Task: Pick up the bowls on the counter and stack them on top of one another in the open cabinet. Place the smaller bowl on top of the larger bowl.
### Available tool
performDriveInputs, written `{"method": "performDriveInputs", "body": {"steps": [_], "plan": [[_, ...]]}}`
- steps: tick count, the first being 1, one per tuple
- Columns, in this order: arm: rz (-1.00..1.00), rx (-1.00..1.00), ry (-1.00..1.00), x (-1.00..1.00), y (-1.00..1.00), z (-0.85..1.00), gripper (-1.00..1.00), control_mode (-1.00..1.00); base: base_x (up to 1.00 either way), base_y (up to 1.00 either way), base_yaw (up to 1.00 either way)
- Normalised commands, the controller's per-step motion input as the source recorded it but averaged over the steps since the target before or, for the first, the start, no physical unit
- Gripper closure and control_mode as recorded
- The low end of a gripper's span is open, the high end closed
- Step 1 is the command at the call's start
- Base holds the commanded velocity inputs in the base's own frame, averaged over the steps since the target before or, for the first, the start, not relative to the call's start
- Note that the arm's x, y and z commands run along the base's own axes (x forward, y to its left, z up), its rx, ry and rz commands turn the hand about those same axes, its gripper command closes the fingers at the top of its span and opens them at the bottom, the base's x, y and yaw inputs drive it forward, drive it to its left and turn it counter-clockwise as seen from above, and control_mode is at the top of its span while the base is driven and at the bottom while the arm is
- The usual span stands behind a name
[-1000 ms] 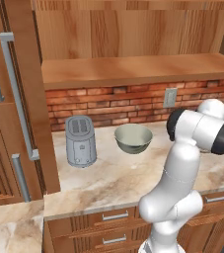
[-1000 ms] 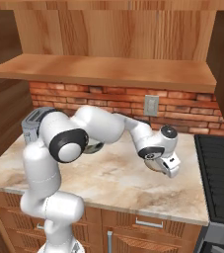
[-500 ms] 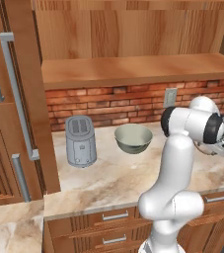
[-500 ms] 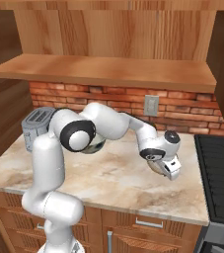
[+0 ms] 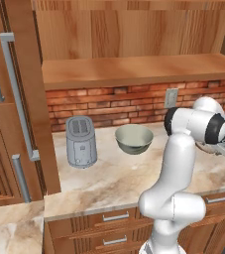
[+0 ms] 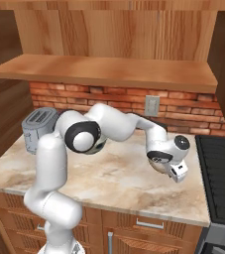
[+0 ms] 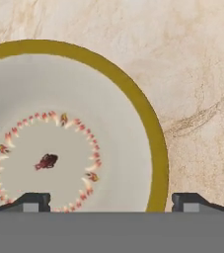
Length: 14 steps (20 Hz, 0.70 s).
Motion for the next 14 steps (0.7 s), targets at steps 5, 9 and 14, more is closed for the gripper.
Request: {"method": "performDriveInputs", "body": {"steps": [5, 9, 14], "plan": [[-0.02, 0.02, -0.07, 0.0, -0.02, 0.0, -1.0, -1.0, 0.0, 0.0, 0.0], [-0.02, 0.02, -0.04, 0.0, 0.0, 0.0, -1.0, -1.0, 0.0, 0.0, 0.0], [-0.03, 0.0, -0.01, 0.14, 0.0, -0.01, -1.0, -1.0, 0.0, 0.0, 0.0]]}}
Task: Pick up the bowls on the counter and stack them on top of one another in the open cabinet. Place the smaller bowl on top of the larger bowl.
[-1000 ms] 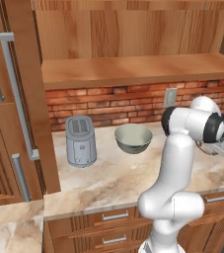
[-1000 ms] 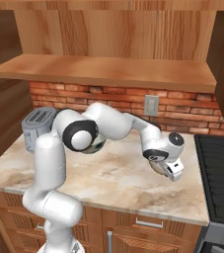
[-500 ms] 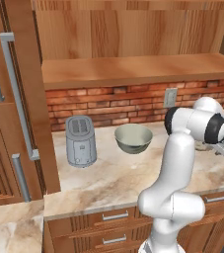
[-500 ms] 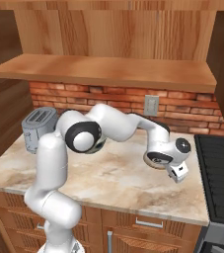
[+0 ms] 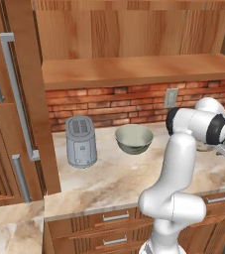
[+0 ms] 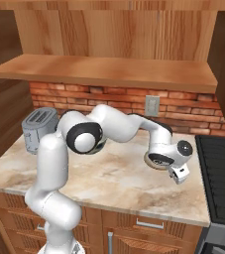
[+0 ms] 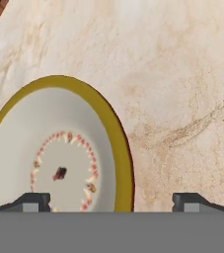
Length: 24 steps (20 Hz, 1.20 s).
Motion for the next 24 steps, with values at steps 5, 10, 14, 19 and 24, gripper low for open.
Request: {"method": "performDriveInputs", "body": {"steps": [5, 10, 14, 19, 24], "plan": [[-0.01, 0.0, 0.0, 0.22, 0.0, -0.13, 1.0, -1.0, 0.0, 0.0, 0.0], [0.0, 0.0, 0.0, 0.08, 0.05, -0.08, 1.0, -1.0, 0.0, 0.0, 0.0], [0.0, 0.0, 0.0, 0.0, 0.11, 0.0, 1.0, -1.0, 0.0, 0.0, 0.0], [0.0, 0.0, -0.01, -0.01, 0.16, 0.04, 1.0, -1.0, 0.0, 0.0, 0.0], [0.0, 0.0, -0.05, -0.41, 0.39, 0.62, 1.0, -1.0, 0.0, 0.0, 0.0]]}}
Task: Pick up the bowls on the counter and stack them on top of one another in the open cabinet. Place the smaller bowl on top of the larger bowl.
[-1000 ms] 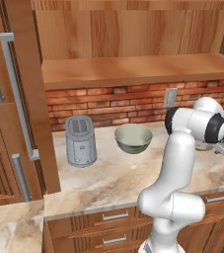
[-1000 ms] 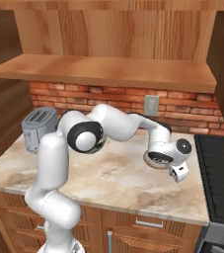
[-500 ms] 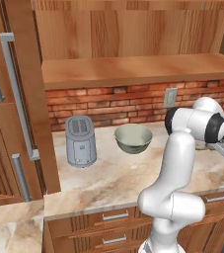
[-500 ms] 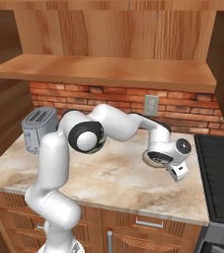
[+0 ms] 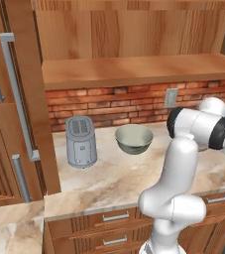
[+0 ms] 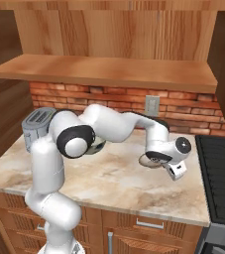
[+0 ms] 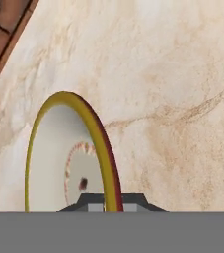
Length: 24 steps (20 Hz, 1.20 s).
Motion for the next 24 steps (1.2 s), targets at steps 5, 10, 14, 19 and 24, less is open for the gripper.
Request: {"method": "performDriveInputs", "body": {"steps": [5, 10, 14, 19, 24], "plan": [[0.0, 0.0, -0.1, -0.68, 0.66, 0.8, 1.0, -1.0, 0.0, 0.0, 0.0], [0.01, 0.0, -0.1, -0.44, 0.92, 0.61, 1.0, -1.0, 0.0, 0.0, 0.0], [0.04, 0.02, -0.08, -0.15, 1.0, 0.45, 1.0, -1.0, 0.0, 0.0, 0.0], [0.03, 0.05, -0.03, 0.01, 0.93, 0.57, 1.0, -1.0, 0.0, 0.0, 0.0], [0.05, 0.13, 0.0, 0.02, 0.69, 0.57, 1.0, -1.0, 0.0, 0.0, 0.0]]}}
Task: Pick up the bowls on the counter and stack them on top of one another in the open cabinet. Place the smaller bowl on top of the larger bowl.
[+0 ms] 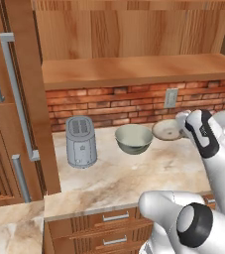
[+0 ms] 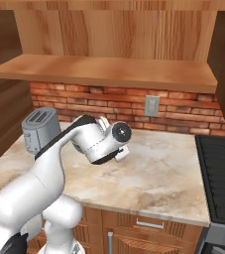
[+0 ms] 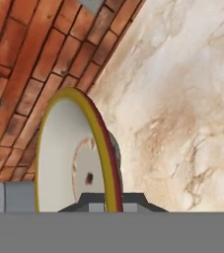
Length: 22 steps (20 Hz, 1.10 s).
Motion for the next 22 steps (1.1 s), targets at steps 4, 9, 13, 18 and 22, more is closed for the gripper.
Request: {"method": "performDriveInputs", "body": {"steps": [4, 9, 13, 18, 22], "plan": [[0.04, 0.18, 0.0, 0.0, 0.42, 0.11, 1.0, -1.0, 0.0, 0.0, 0.0], [0.0, 0.22, 0.01, 0.07, 0.11, 0.0, 1.0, -1.0, 0.0, 0.0, 0.0], [0.0, 0.1, 0.06, 0.35, 0.4, -0.06, 1.0, -1.0, 0.0, 0.0, 0.0], [0.0, 0.01, 0.04, 0.32, 0.62, -0.07, 1.0, -1.0, 0.0, 0.0, 0.0], [0.0, -0.01, 0.04, 0.15, 0.59, -0.09, 1.0, -1.0, 0.0, 0.0, 0.0]]}}
